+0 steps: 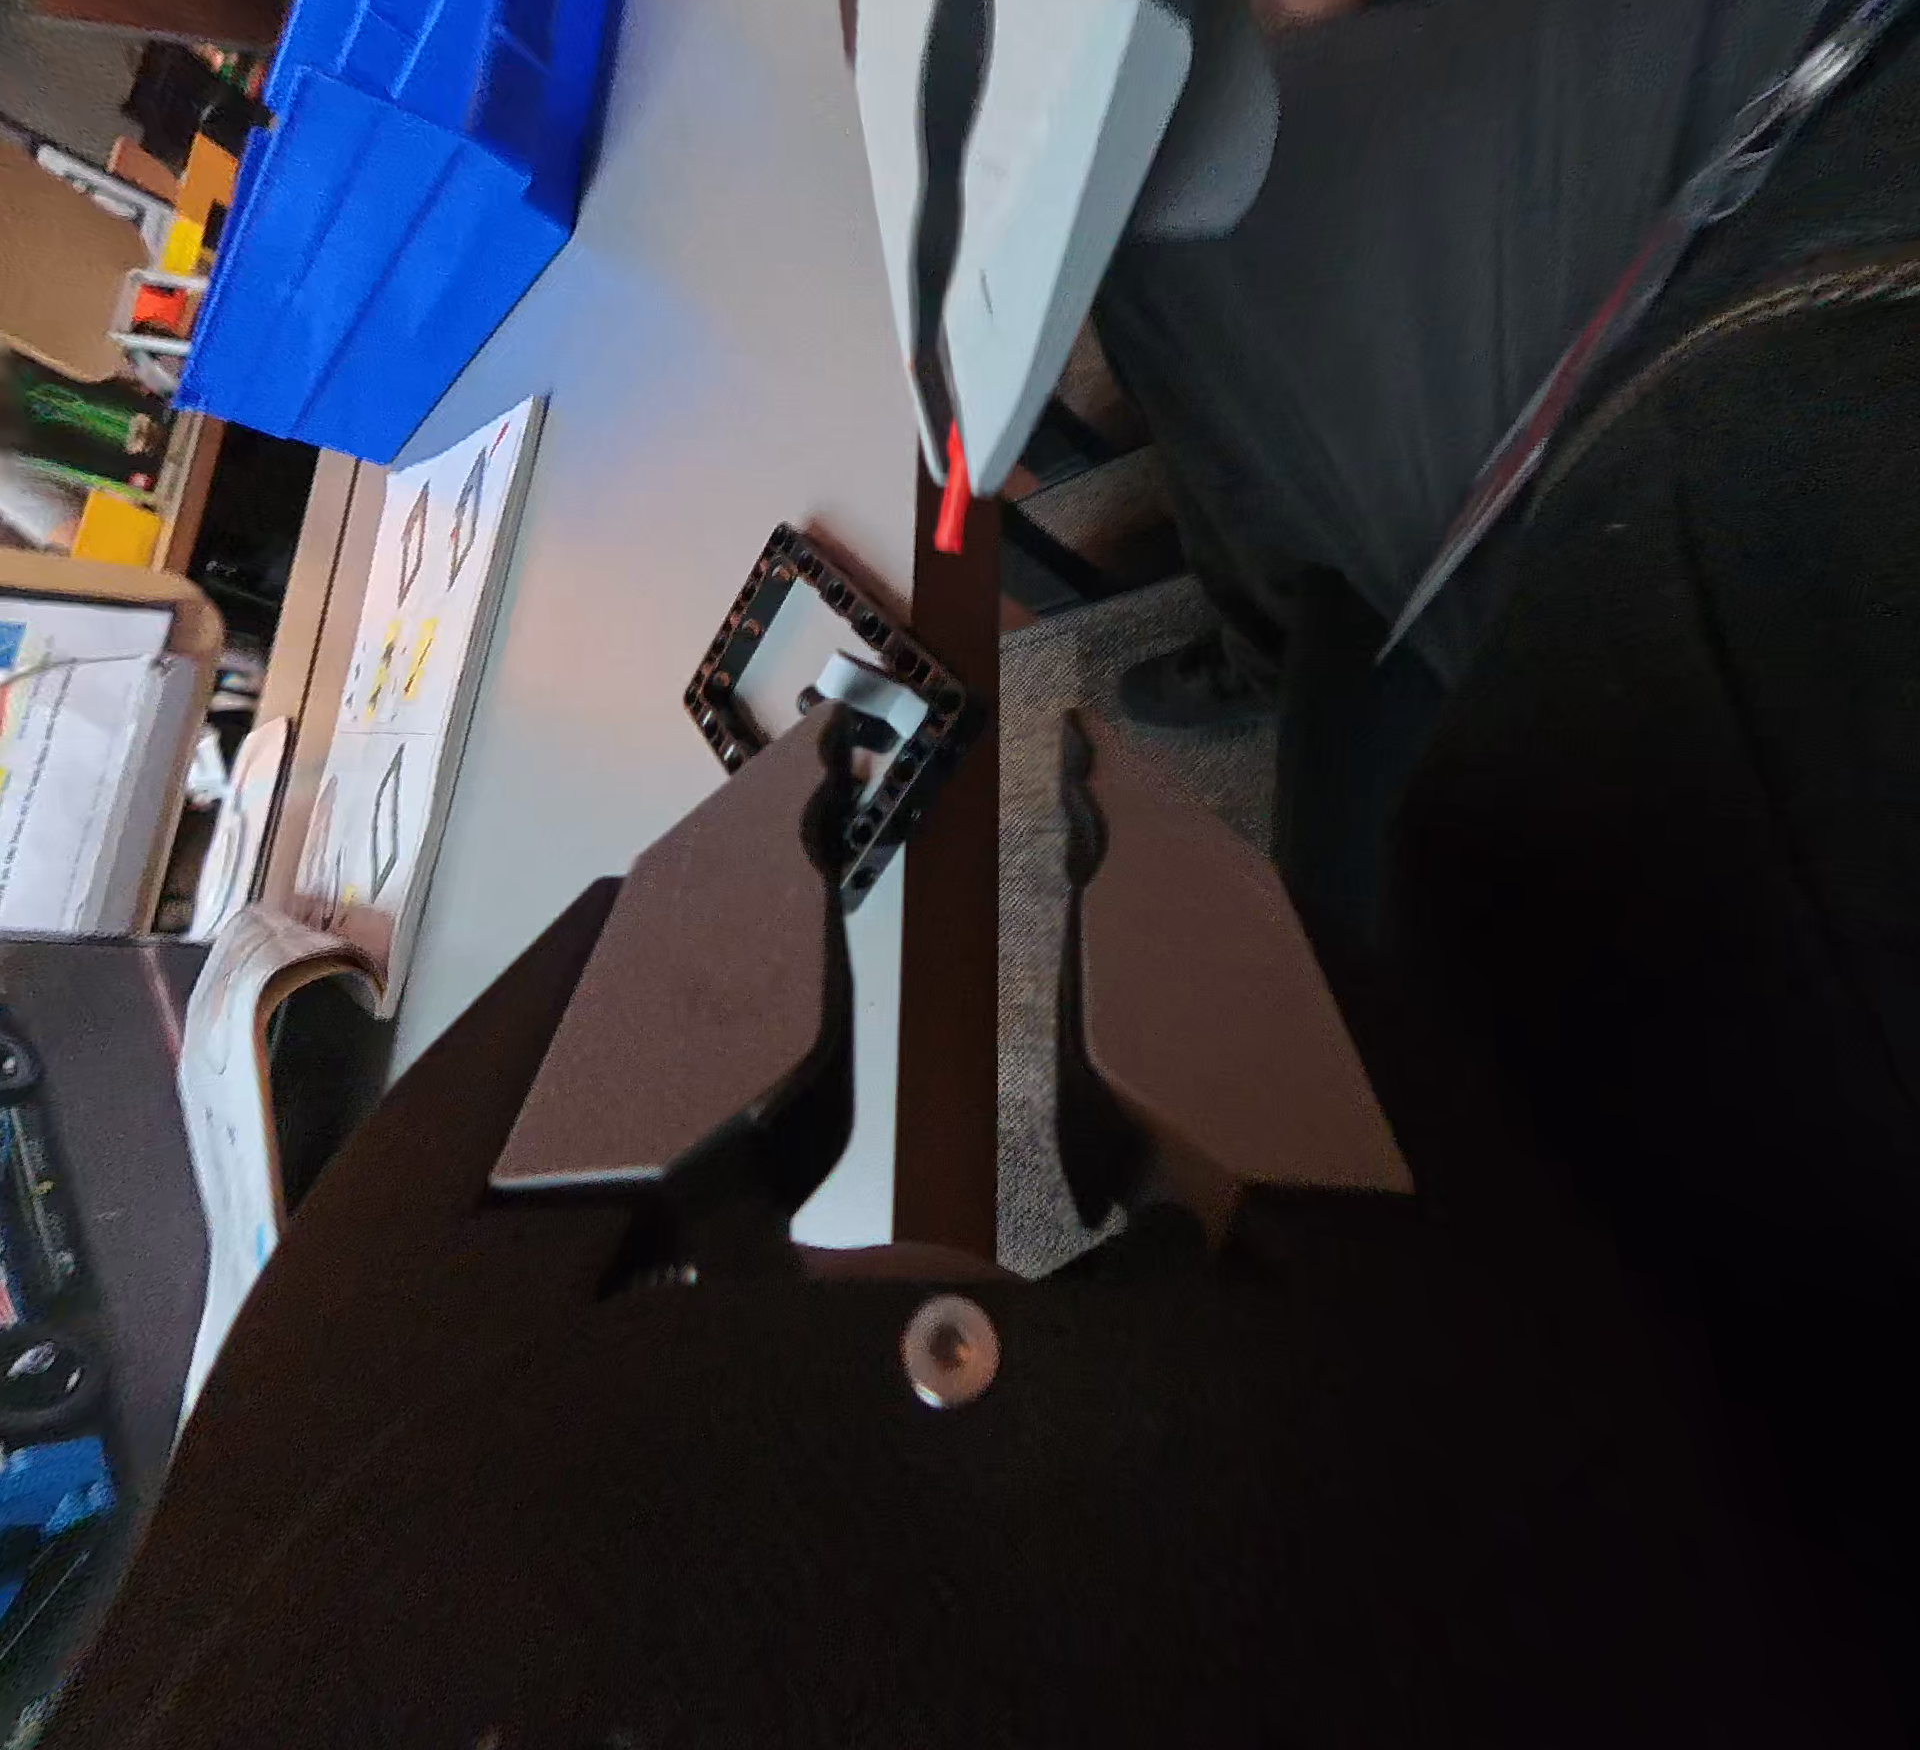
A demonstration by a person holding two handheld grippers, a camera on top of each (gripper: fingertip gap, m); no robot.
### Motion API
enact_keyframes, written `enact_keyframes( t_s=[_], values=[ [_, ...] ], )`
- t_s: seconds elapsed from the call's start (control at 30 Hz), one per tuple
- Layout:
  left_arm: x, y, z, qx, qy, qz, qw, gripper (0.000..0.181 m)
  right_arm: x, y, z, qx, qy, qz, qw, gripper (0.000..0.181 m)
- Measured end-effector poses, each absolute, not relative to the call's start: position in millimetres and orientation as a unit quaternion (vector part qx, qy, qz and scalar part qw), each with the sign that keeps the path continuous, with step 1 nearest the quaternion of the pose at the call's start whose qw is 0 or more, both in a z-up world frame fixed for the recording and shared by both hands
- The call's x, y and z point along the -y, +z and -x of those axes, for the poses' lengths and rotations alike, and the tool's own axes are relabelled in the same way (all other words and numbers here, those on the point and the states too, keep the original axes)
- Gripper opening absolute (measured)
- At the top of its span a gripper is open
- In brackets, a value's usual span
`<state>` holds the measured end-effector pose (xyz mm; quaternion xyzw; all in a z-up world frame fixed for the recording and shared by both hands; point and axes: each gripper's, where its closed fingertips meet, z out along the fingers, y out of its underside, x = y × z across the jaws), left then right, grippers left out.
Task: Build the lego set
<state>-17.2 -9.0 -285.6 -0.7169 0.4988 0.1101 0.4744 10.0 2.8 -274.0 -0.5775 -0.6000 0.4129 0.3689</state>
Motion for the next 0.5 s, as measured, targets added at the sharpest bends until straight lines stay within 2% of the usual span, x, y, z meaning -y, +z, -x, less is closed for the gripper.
enact_keyframes(
  t_s=[0.1, 0.23, 0.33, 0.5],
  values=[
    [15.4, -268.5, 7.9, -0.521, 0.067, 0.702, 0.481, 0.045, 1.4, -279.2, -5.4, 0.610, 0.397, 0.572, 0.378, 0.005],
    [8.0, -264.5, 10.6, -0.579, -0.027, 0.722, 0.378, 0.058, 5.3, -281.4, -2.8, 0.621, 0.398, 0.560, 0.377, 0.005],
    [7.8, -271.2, 13.0, -0.624, -0.110, 0.717, 0.290, 0.054, 3.2, -279.7, -3.3, 0.615, 0.403, 0.562, 0.378, 0.005],
    [0.8, -291.1, 18.3, -0.678, -0.093, 0.693, 0.228, 0.052, -3.5, -280.4, -4.3, 0.606, 0.404, 0.570, 0.381, 0.005]
  ],
)
